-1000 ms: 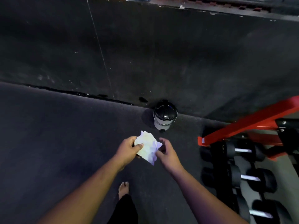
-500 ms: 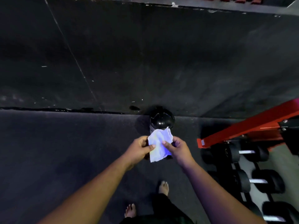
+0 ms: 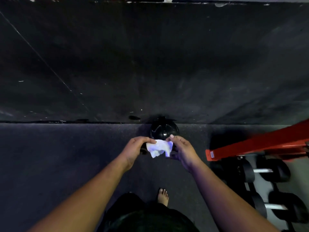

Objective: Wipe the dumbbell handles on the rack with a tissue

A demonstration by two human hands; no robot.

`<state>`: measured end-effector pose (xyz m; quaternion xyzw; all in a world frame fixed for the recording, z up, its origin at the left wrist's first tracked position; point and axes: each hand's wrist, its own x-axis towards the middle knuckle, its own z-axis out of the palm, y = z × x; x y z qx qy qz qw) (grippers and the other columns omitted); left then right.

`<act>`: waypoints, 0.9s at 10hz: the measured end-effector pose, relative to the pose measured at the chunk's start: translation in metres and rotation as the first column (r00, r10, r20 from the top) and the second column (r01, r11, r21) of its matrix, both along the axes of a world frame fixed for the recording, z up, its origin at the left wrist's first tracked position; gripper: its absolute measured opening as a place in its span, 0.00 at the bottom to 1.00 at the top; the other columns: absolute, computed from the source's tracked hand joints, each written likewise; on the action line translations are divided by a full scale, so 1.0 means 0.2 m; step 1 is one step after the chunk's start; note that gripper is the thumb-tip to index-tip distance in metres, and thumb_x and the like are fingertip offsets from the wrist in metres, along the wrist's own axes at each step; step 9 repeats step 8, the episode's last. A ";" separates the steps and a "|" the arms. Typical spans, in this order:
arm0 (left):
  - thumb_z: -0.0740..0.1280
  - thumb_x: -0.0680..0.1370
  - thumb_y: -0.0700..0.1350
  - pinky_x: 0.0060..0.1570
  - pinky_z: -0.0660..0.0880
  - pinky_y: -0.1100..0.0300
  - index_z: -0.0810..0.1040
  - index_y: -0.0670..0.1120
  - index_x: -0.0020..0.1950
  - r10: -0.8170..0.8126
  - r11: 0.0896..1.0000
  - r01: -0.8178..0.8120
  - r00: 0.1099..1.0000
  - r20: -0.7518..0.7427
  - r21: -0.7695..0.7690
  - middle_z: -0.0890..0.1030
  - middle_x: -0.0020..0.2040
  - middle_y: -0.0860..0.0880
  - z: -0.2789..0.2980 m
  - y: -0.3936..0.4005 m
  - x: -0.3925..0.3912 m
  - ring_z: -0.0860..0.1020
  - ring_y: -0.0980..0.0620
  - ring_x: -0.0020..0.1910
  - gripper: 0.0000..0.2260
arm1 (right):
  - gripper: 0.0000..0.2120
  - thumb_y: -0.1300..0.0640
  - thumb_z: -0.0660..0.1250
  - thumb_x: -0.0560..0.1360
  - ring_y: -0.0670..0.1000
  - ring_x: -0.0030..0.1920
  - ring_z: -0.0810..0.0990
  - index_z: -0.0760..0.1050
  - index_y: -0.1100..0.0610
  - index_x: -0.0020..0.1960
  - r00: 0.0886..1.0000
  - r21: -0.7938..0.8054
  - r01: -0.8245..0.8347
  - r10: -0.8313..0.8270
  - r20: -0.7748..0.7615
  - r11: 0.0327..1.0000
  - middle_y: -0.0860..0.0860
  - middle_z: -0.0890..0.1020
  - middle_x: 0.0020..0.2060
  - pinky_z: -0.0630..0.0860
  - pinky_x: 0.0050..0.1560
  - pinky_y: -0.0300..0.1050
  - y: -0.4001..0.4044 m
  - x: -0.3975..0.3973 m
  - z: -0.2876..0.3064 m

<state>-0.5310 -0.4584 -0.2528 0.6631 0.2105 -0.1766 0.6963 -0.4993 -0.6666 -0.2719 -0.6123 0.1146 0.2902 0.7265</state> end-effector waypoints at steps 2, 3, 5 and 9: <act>0.69 0.73 0.29 0.41 0.76 0.61 0.82 0.47 0.51 -0.051 0.981 0.043 0.998 0.039 0.192 0.84 0.46 0.46 -0.19 0.09 0.32 0.80 0.54 0.42 0.14 | 0.16 0.67 0.74 0.73 0.50 0.40 0.81 0.78 0.56 0.58 0.990 -0.236 -0.061 0.090 0.112 0.970 0.55 0.83 0.48 0.81 0.38 0.46 0.09 0.30 -0.16; 0.67 0.73 0.26 0.35 0.74 0.65 0.77 0.48 0.54 -0.085 0.979 0.077 0.996 0.033 0.190 0.81 0.49 0.46 -0.31 0.15 0.49 0.78 0.57 0.39 0.18 | 0.19 0.66 0.73 0.74 0.42 0.45 0.80 0.79 0.52 0.62 0.960 -0.430 -0.125 0.218 0.174 0.894 0.47 0.84 0.48 0.77 0.48 0.40 0.15 0.45 -0.26; 0.71 0.69 0.37 0.45 0.77 0.60 0.76 0.54 0.60 -0.191 0.972 0.190 0.982 -0.004 0.138 0.83 0.52 0.46 -0.70 0.18 0.80 0.80 0.55 0.46 0.22 | 0.09 0.58 0.72 0.76 0.28 0.40 0.76 0.82 0.52 0.56 0.902 -0.644 -0.238 0.411 0.130 0.727 0.36 0.80 0.39 0.67 0.42 0.24 0.27 0.69 -0.59; 0.71 0.79 0.38 0.39 0.78 0.59 0.76 0.48 0.51 -0.171 0.985 0.153 0.922 -0.347 -0.081 0.81 0.42 0.51 -1.32 0.08 0.92 0.79 0.57 0.38 0.07 | 0.05 0.56 0.71 0.71 0.49 0.41 0.78 0.82 0.53 0.47 0.997 -0.363 0.010 -0.037 -0.068 0.932 0.53 0.83 0.41 0.73 0.45 0.48 0.30 0.76 -1.23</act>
